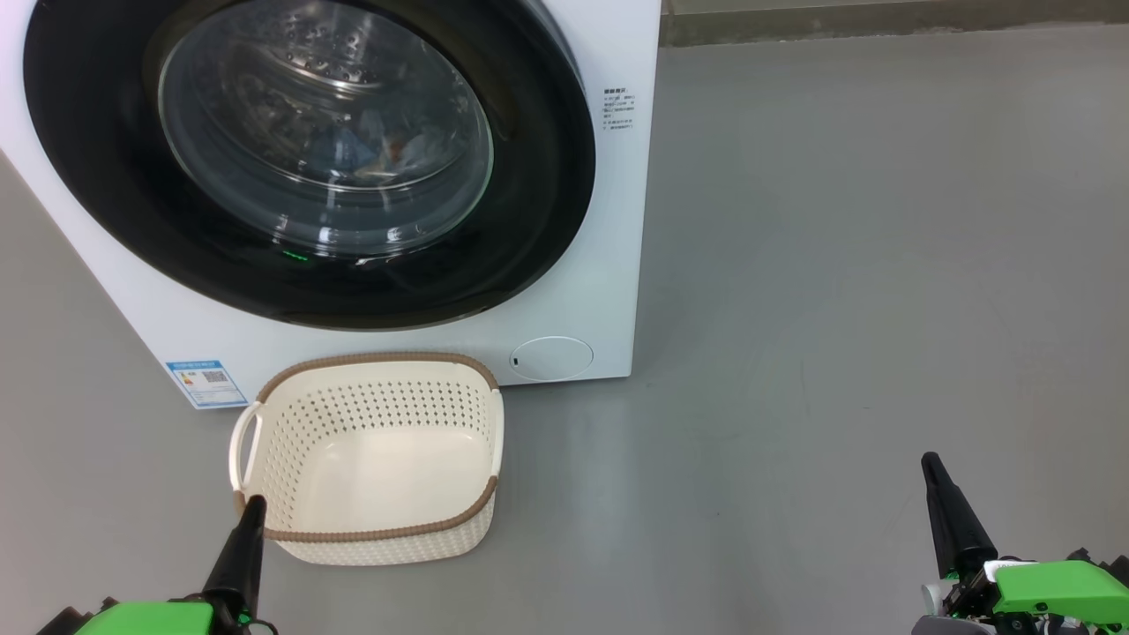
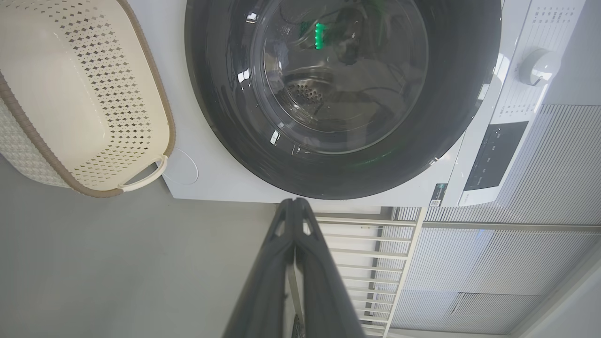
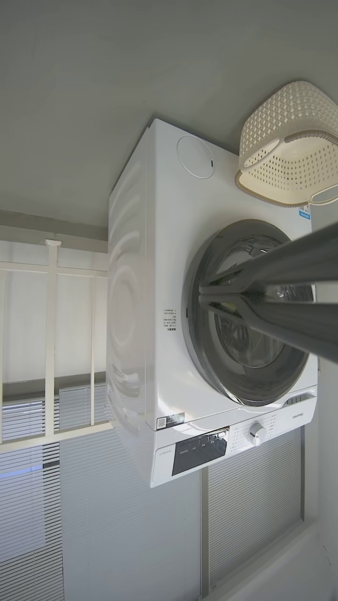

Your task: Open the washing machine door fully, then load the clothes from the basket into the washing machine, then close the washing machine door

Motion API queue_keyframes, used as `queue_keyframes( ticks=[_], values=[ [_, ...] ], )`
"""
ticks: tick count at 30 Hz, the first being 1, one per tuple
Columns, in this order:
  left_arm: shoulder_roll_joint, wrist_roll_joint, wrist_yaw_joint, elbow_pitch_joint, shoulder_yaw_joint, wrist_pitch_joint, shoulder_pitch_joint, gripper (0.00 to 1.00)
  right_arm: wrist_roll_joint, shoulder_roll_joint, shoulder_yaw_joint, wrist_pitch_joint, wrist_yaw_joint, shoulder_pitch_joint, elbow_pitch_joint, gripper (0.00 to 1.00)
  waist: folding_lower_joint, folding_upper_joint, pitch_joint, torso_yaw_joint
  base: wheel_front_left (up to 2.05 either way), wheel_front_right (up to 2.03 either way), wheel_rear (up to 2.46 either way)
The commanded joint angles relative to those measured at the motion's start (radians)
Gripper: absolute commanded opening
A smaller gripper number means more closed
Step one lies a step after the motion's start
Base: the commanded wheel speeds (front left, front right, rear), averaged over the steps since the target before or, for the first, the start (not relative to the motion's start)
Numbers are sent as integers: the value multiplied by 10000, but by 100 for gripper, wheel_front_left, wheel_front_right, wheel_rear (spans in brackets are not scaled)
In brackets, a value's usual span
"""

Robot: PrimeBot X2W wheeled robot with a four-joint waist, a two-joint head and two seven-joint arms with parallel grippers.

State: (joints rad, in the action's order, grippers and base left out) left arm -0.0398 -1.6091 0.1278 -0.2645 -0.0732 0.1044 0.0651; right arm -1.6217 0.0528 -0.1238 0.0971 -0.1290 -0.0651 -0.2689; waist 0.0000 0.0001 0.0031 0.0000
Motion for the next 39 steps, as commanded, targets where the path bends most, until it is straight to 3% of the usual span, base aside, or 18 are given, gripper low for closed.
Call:
queue_keyframes(
  ticks=[1,39],
  values=[
    [-153,-44,29,195,-347,41,423,0,62,40,184,93,-17,-419,246,0,0,-1,0,0,0,0,0],
    [-131,-18,29,195,-379,66,426,0,96,11,143,126,-17,-423,244,0,0,-1,0,0,0,0,0]
  ],
)
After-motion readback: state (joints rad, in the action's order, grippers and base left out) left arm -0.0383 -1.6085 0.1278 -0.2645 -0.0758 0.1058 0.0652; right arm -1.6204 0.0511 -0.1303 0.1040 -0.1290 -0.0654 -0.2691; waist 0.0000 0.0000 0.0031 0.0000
